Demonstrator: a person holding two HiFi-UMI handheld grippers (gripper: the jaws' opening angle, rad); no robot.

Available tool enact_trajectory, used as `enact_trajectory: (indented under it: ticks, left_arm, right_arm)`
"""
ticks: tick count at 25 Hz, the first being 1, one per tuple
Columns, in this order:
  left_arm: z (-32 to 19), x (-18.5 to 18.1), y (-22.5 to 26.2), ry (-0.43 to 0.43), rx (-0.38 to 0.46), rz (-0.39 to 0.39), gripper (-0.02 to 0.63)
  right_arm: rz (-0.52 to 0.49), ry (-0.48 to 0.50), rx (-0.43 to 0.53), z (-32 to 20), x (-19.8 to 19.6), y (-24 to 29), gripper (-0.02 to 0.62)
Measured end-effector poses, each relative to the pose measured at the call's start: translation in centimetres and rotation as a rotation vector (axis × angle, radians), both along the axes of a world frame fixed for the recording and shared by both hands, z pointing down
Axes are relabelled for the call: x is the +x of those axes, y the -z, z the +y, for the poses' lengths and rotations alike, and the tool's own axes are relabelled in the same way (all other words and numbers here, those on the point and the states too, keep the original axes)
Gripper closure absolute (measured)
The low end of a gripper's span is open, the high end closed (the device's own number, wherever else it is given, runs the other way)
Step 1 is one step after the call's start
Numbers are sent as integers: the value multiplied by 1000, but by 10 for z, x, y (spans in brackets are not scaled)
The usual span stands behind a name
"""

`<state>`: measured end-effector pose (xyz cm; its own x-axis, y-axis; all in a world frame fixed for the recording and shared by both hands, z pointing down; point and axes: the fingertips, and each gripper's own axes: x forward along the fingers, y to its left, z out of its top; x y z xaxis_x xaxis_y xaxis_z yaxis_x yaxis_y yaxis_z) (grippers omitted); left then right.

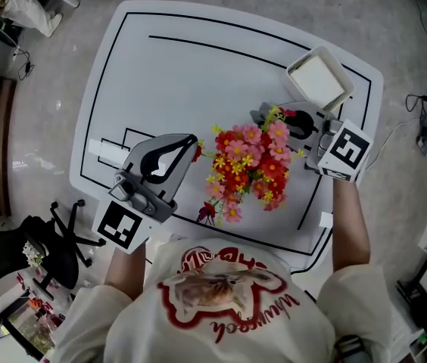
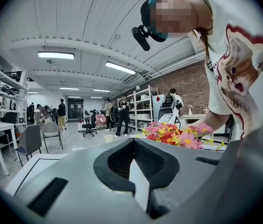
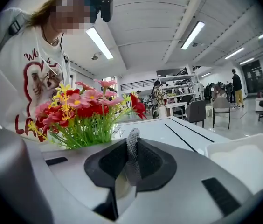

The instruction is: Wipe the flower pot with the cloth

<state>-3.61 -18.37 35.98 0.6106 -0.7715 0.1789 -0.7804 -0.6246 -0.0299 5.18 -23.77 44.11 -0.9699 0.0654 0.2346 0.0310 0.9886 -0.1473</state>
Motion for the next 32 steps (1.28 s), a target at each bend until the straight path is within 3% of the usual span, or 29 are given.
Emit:
enact_trajectory:
  ticks: [13,32]
  left_arm:
    - [2,-4,5,10,6,-8,603]
    - [5,5,24,-39,60,3,603]
  right_arm:
    - [22,7,-19,1,3,-4,552]
    - [65,-178,1,11,33,-13,552]
